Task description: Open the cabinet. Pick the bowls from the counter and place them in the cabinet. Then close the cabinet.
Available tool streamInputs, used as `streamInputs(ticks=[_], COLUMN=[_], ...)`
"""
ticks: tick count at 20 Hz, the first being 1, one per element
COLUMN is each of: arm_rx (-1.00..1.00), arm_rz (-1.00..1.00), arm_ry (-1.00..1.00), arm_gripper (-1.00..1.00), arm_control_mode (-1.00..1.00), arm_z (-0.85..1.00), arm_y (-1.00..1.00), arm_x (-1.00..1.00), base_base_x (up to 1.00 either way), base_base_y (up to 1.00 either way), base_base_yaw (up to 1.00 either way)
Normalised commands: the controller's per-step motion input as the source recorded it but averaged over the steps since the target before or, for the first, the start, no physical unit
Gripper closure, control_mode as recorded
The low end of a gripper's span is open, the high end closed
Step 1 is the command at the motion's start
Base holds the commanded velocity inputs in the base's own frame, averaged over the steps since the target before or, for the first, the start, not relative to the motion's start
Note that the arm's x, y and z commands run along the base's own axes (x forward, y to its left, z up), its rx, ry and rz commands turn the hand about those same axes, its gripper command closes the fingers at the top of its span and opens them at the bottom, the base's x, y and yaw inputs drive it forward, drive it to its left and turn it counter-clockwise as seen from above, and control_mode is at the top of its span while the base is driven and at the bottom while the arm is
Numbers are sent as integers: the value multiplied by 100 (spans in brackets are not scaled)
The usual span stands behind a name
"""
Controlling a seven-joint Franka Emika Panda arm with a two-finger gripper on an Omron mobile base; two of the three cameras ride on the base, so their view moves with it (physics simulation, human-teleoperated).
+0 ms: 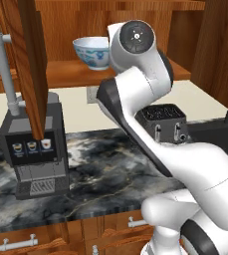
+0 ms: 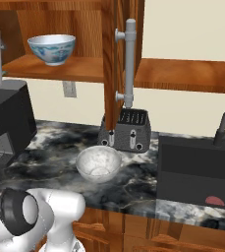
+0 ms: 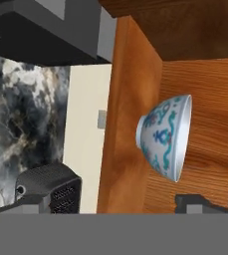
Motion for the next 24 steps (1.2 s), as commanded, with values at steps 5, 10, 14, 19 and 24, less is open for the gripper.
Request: streamInputs(ticks=[5, 10, 14, 19, 24], arm_rx=[0, 5, 17, 25, 30], arm_rz=[-24, -23, -22, -21, -16], arm_ry=[0, 0, 0, 0, 0], arm_gripper=[-100, -100, -100, -100, -100], arm_control_mode=[-100, -100, -100, -100, -100], arm_z=[-9, -30, -24, -23, -42], arm_y=[-14, 0, 0, -13, -25], arm_x=[-52, -51, -58, -51, -33], base_base_x=[0, 0, 0, 0, 0], base_base_y=[0, 0, 0, 0, 0], base_base_yaw=[0, 0, 0, 0, 0])
